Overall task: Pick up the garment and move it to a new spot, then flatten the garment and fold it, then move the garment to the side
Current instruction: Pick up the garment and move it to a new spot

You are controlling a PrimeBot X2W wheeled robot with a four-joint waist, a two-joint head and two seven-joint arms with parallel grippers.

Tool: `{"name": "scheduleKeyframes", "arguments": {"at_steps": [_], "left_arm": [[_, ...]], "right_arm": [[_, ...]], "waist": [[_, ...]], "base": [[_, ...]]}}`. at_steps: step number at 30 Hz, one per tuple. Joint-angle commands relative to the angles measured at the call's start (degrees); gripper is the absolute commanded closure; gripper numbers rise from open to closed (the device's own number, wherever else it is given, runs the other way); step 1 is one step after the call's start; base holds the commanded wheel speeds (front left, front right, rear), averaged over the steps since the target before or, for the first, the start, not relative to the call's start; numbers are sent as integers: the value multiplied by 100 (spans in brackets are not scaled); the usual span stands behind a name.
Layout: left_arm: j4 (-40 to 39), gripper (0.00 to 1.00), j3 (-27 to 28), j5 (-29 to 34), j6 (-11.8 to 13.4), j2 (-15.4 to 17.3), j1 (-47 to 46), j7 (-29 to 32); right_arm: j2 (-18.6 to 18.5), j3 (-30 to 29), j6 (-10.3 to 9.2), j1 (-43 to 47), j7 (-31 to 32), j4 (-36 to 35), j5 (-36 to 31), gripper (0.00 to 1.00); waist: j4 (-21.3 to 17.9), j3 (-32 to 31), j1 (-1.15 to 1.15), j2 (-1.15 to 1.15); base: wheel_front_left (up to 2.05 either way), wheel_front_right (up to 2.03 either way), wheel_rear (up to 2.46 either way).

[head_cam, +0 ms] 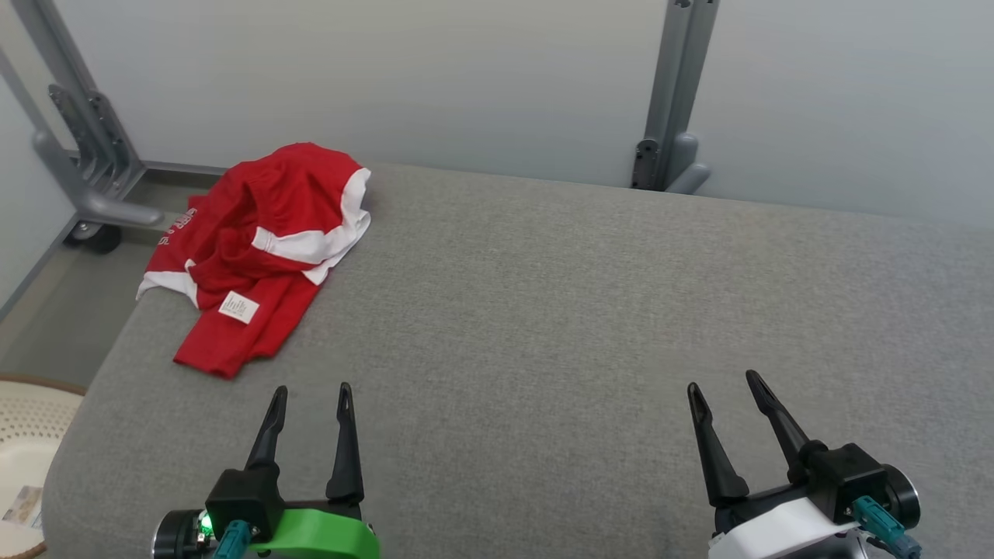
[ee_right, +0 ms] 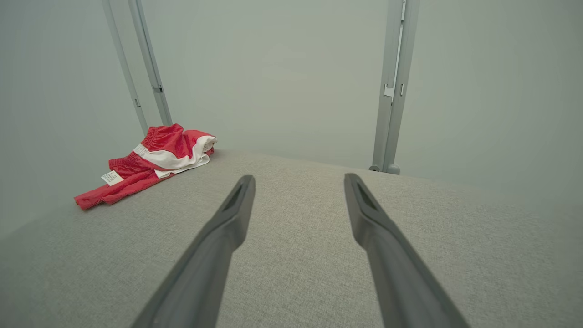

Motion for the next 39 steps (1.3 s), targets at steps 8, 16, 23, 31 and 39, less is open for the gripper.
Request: {"name": "scheduleKeyframes", "arguments": {"at_steps": [8,16,23,31,39], "left_arm": [[-56,0,87,-34,31,27,-45,-13],[-118,0,98,-70,81,27,-89,-13],[-196,0,133,-122,110,27,-139,-13],[-311,0,272,-233,120,26,-1037,-13],[-84,0,879,-176,-156,25,-2551,-7]], "right_arm": [[-23,43,0,-101,-20,17,53,0],[-23,34,0,-105,-21,36,13,0],[-23,46,0,-145,-20,53,96,0],[-24,12,0,-464,-20,77,-242,0],[-217,73,0,-981,-21,85,-402,0]], "waist": [[655,149,0,0],[980,235,0,0],[1016,452,0,0],[782,1312,0,0],[372,2198,0,0]], "base": [[0,0,0],[0,0,0],[0,0,0],[0,0,0],[0,0,0]]}}
